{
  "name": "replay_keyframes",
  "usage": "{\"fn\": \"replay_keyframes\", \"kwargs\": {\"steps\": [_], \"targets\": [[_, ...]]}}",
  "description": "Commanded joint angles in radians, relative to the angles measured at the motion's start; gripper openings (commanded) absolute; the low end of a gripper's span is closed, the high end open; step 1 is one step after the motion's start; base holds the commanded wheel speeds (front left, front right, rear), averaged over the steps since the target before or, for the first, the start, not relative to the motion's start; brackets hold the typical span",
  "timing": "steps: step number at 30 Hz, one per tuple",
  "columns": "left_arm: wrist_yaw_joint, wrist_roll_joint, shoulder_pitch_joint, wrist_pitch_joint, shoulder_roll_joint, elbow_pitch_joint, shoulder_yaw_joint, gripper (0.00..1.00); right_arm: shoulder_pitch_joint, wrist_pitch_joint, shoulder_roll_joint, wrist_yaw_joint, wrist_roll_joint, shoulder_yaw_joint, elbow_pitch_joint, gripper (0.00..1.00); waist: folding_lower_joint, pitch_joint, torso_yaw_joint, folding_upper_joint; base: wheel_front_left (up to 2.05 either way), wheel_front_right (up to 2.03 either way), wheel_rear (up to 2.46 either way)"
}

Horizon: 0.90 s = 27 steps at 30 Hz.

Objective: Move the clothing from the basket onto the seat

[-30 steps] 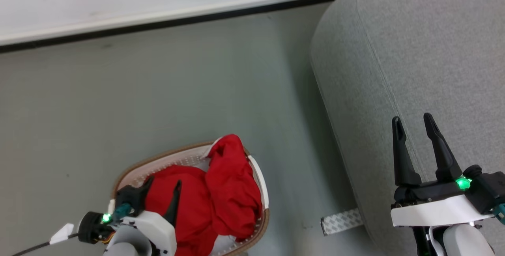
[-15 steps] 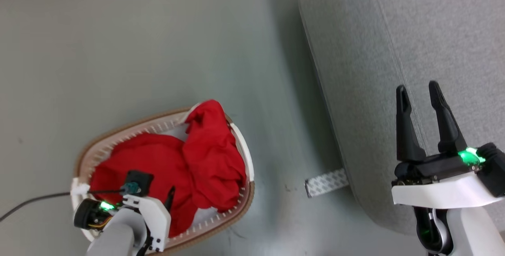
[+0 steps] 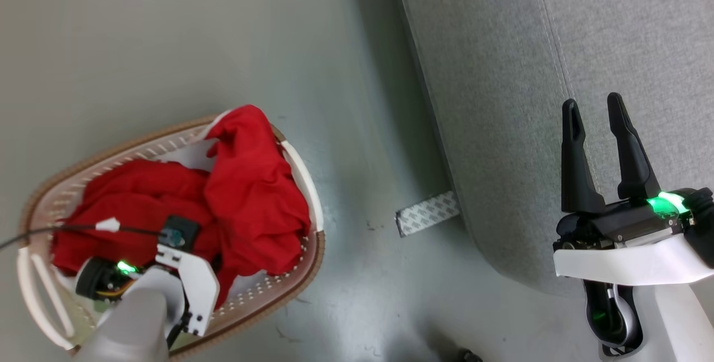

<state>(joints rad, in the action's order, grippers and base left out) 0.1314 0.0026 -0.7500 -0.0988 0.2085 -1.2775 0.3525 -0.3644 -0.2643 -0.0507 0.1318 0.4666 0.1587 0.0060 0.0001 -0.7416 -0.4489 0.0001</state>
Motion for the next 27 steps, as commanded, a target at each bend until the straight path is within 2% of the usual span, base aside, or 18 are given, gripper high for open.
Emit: {"fn": "replay_keyframes", "kwargs": {"steps": [1,7,8,9,10,18,27], "targets": [[-0.003,0.001,-0.015,0.019,0.014,-0.003,0.003,1.0,-0.011,0.0,0.0,-0.002,0.005,0.0,-0.002,1.0,-0.0001,-0.027,-0.018,-0.0001,0.0,0.0,0.0],[-0.003,-0.005,-0.029,0.07,0.031,-0.01,0.021,0.99,-0.013,0.0,0.0,-0.002,0.001,0.003,-0.001,1.0,-0.0001,-0.054,-0.019,-0.0001,0.0,0.0,0.0],[-0.003,-0.006,-0.03,0.069,0.033,-0.01,0.022,0.58,-0.014,0.0,0.0,-0.002,0.002,0.002,-0.002,1.0,-0.0001,-0.057,-0.019,-0.0001,0.0,0.0,0.0],[-0.002,-0.008,-0.029,0.069,0.035,-0.01,0.024,0.27,-0.015,0.0,0.0,-0.002,0.002,0.002,-0.003,1.0,-0.0001,-0.058,-0.018,-0.0001,0.0,0.0,0.0],[-0.002,-0.01,-0.029,0.067,0.036,-0.011,0.026,0.0,-0.016,0.0,0.0,-0.002,0.0,0.002,-0.002,1.0,-0.0001,-0.058,-0.017,-0.0001,0.0,0.0,0.0],[-0.002,-0.031,-0.004,0.028,0.013,-0.012,0.033,0.0,-0.021,0.0,0.0,-0.002,-0.025,0.008,0.019,1.0,-0.0001,-0.01,0.006,-0.0001,0.0,0.0,0.0],[-0.003,-0.09,0.087,-0.06,-0.054,-0.012,0.014,0.0,0.012,0.0,0.0,-0.002,-0.082,-0.008,0.048,1.0,-0.0001,0.168,0.072,-0.0001,0.0,0.0,0.0]]}}
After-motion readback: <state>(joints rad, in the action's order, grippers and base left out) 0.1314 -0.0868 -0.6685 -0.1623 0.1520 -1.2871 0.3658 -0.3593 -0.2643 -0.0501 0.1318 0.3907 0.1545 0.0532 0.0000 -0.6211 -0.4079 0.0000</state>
